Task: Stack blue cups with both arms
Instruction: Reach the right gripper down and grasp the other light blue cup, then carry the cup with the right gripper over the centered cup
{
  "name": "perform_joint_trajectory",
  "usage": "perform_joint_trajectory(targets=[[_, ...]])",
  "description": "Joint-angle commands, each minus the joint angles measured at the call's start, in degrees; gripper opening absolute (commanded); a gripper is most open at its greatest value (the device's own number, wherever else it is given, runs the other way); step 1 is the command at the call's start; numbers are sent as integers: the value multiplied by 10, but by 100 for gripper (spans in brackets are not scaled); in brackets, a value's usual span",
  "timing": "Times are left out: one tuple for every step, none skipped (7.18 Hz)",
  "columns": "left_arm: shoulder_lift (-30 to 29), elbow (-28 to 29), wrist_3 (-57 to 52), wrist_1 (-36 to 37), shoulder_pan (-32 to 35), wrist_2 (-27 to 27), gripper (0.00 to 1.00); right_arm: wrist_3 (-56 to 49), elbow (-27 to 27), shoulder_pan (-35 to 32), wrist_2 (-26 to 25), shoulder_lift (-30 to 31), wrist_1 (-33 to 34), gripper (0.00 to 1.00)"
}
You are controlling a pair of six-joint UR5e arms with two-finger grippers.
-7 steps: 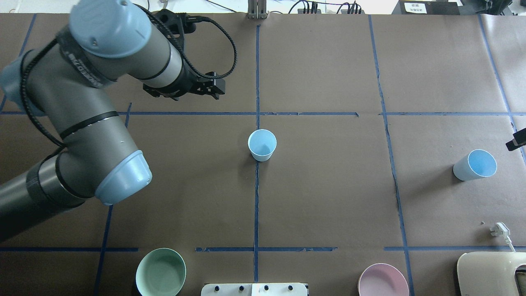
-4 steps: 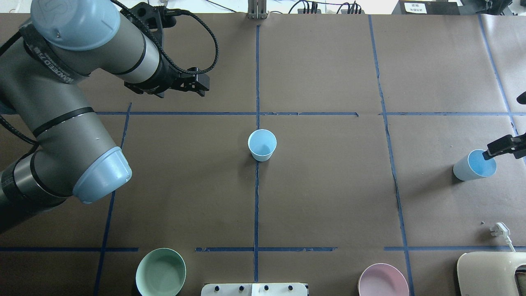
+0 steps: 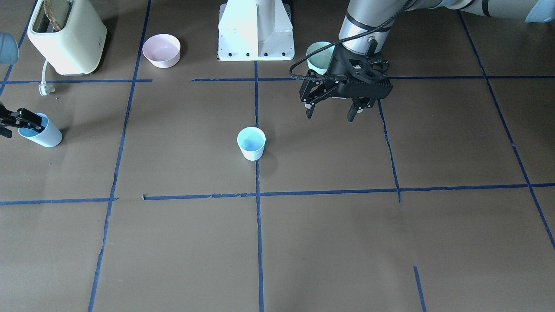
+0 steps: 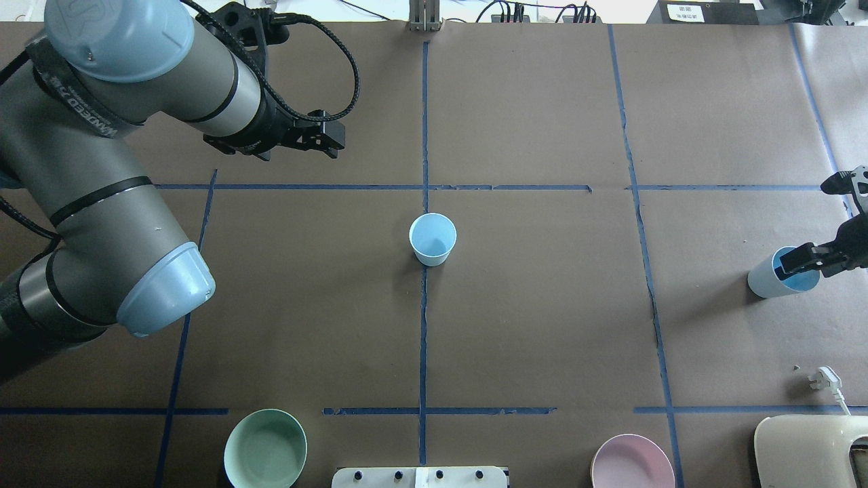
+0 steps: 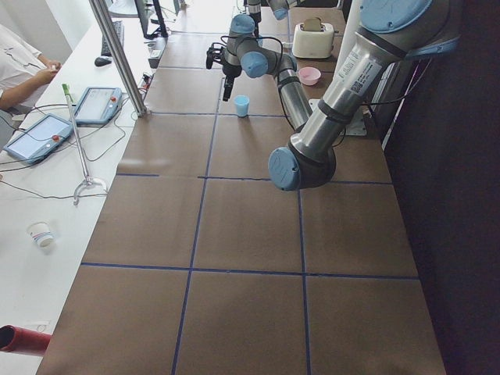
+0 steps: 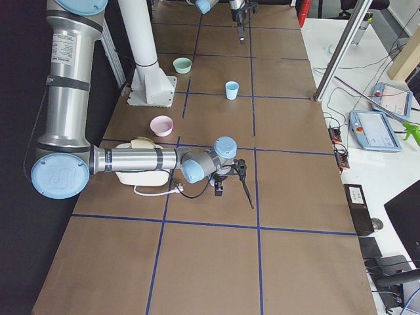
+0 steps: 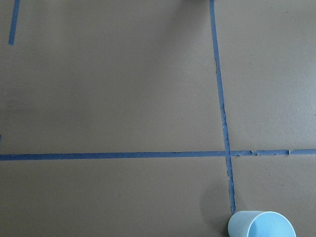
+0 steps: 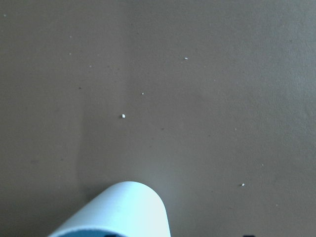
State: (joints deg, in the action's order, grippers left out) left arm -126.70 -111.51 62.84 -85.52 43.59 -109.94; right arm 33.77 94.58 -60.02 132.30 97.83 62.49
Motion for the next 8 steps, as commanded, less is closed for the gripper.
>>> perform_joint_trajectory(targets=[[1,-2,0,0,0,0,100,1,0,3,3,-5,-2,0],[2,-2,0,0,1,0,100,2,27,3,11,-4,0,0],[8,-2,0,-3,6,-2,100,2,83,3,16,-4,9,0],[19,-4,-4,-9,17,-4,100,3,128,11,17,-9,24,0],[23,-11,-37,-8,29,-4,100,37,158,14,32,-74,99,0],[48,-23,-43,-10,34,-9,100,108,162,31,35,-179,176,0],[66,-33,-68,-9,56,-34,100,188,158,76,28,-256,204,0],[113,-44,-129,-10,82,-66,100,271,149,117,1,-313,205,0]])
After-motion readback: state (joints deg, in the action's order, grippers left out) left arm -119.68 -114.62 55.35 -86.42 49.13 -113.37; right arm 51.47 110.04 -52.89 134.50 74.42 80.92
